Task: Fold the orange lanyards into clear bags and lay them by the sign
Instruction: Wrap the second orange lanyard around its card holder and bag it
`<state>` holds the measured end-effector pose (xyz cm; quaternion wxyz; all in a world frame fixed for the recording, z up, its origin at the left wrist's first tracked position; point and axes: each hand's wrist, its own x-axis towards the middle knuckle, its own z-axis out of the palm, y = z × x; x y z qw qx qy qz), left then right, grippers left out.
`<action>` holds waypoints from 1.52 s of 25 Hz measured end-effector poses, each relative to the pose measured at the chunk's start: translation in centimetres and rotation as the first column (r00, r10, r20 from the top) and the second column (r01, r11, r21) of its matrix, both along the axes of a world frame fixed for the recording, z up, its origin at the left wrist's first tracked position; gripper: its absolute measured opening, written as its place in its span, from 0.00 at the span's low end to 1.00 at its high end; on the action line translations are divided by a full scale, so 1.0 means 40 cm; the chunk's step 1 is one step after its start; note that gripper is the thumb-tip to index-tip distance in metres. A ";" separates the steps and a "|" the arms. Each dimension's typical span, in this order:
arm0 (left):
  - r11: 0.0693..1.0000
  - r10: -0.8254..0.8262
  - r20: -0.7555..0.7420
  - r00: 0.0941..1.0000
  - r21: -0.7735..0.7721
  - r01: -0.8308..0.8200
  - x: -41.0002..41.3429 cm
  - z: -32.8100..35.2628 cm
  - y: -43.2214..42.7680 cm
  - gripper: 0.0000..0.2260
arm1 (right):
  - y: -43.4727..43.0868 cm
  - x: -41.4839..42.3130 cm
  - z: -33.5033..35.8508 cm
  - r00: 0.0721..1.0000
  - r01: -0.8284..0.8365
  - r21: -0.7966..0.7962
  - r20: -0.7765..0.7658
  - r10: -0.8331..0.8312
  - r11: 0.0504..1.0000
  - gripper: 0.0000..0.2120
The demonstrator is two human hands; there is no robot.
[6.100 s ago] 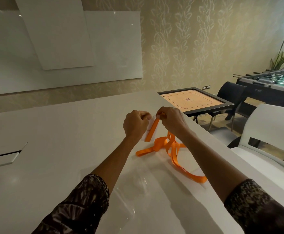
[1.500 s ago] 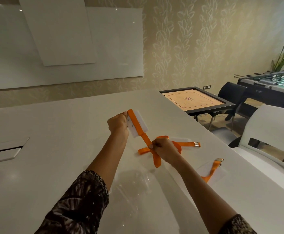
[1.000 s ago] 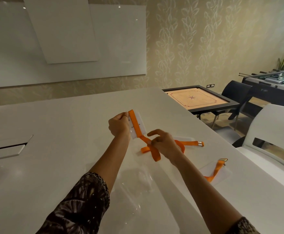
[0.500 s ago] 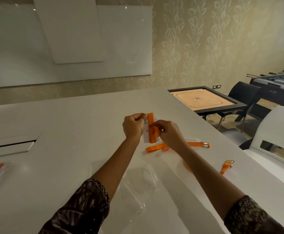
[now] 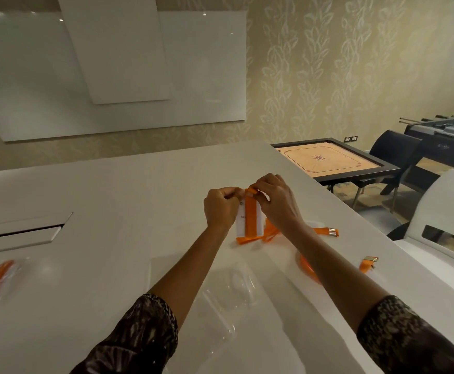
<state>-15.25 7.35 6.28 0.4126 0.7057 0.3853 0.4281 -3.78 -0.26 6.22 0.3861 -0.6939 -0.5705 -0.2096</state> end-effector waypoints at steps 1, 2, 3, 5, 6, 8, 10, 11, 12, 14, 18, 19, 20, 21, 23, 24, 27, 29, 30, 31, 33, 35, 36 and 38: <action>1.000 -0.006 -0.010 1.000 0.010 0.006 0.000 0.004 -0.001 0.10 | -0.001 0.002 0.003 1.000 -0.003 0.014 0.010 0.003 1.000 0.07; 1.000 -0.012 -0.016 1.000 0.009 0.012 0.000 0.009 0.000 0.10 | -0.001 0.004 0.004 1.000 -0.009 0.026 0.019 0.009 1.000 0.07; 1.000 -0.018 -0.021 1.000 0.003 0.019 -0.001 0.013 0.002 0.10 | 0.000 0.005 0.005 1.000 -0.021 0.031 0.018 0.020 0.999 0.07; 0.999 -0.033 -0.021 0.999 -0.021 0.033 -0.002 0.014 0.008 0.10 | 0.004 0.003 0.009 0.999 -0.046 0.032 -0.017 0.047 0.998 0.07; 0.999 -0.041 -0.018 0.999 -0.031 0.041 -0.003 0.014 0.009 0.11 | 0.007 0.003 0.012 0.998 -0.053 0.033 -0.038 0.054 0.998 0.08; 0.998 -0.056 -0.015 0.998 -0.024 0.056 -0.004 0.015 0.009 0.10 | 0.014 0.005 0.018 0.995 -0.049 0.039 -0.081 0.052 0.998 0.08; 0.996 -0.081 -0.012 0.997 -0.024 0.081 -0.005 0.018 0.012 0.10 | 0.019 0.004 0.021 0.990 -0.039 0.041 -0.136 0.044 0.998 0.09; 0.995 -0.090 -0.013 0.996 -0.034 0.090 -0.007 0.021 0.015 0.10 | 0.023 0.003 0.023 0.985 -0.034 0.031 -0.167 0.039 0.999 0.09; 0.994 -0.098 -0.015 0.995 -0.046 0.097 -0.009 0.023 0.019 0.10 | 0.027 0.002 0.023 0.979 -0.031 0.011 -0.201 0.032 0.999 0.09; 0.991 -0.114 -0.009 0.993 -0.074 0.113 -0.012 0.019 0.028 0.10 | 0.033 0.001 0.024 0.960 -0.036 -0.024 -0.278 0.028 0.999 0.09; 0.979 -0.128 0.028 0.991 -0.155 0.131 -0.016 0.007 0.036 0.06 | 0.040 -0.008 0.037 0.902 -0.053 -0.004 -0.430 0.046 0.999 0.07; 0.977 -0.118 0.030 0.993 -0.174 0.121 -0.016 0.002 0.037 0.05 | 0.040 -0.011 0.039 0.889 -0.057 0.000 -0.455 0.051 0.998 0.07; 0.978 -0.104 0.025 0.994 -0.178 0.106 -0.016 -0.002 0.038 0.04 | 0.040 -0.014 0.039 0.884 -0.064 0.002 -0.464 0.057 0.998 0.09; 0.982 -0.091 0.015 0.996 -0.167 0.092 -0.016 -0.004 0.040 0.04 | 0.040 -0.016 0.038 0.890 -0.068 -0.004 -0.453 0.059 0.998 0.09; 0.989 -0.064 -0.009 0.998 -0.135 0.063 -0.016 -0.009 0.044 0.05 | 0.039 -0.018 0.028 0.921 -0.063 -0.045 -0.387 0.040 0.997 0.05; 0.992 -0.049 -0.019 0.999 -0.119 0.046 -0.018 -0.010 0.045 0.06 | 0.038 -0.020 0.023 0.934 -0.065 -0.061 -0.354 0.040 0.996 0.06; 0.998 -0.011 -0.047 0.999 -0.061 0.008 -0.023 -0.012 0.053 0.08 | 0.043 -0.022 0.009 0.955 -0.090 -0.103 -0.291 0.057 0.991 0.11; 1.000 0.008 -0.088 0.996 -0.001 -0.008 -0.033 -0.017 0.062 0.09 | 0.048 -0.023 0.006 0.965 -0.100 -0.165 -0.254 0.056 0.981 0.12; 1.000 0.012 -0.104 0.994 0.025 -0.010 -0.040 -0.020 0.067 0.09 | 0.049 -0.021 0.005 0.969 -0.113 -0.203 -0.238 0.063 0.973 0.12; 0.999 0.016 -0.111 0.994 0.040 -0.012 -0.046 -0.022 0.072 0.10 | 0.049 -0.021 0.005 0.972 -0.135 -0.238 -0.222 0.081 0.962 0.12; 0.998 0.013 -0.124 0.992 0.058 -0.006 -0.062 -0.025 0.079 0.10 | 0.051 -0.026 0.006 0.971 -0.175 -0.316 -0.213 0.111 0.932 0.12; 0.996 -0.012 -0.158 0.987 0.090 0.026 -0.078 -0.027 0.084 0.10 | 0.054 -0.033 0.007 0.965 -0.193 -0.399 -0.241 0.100 0.897 0.13; 0.993 -0.037 -0.177 0.984 0.102 0.055 -0.087 -0.029 0.086 0.09 | 0.056 -0.039 0.006 0.963 -0.196 -0.420 -0.254 0.092 0.886 0.13; 0.990 -0.090 -0.195 0.977 0.092 0.110 -0.105 -0.028 0.090 0.09 | 0.060 -0.054 0.003 0.957 -0.199 -0.412 -0.279 0.084 0.889 0.12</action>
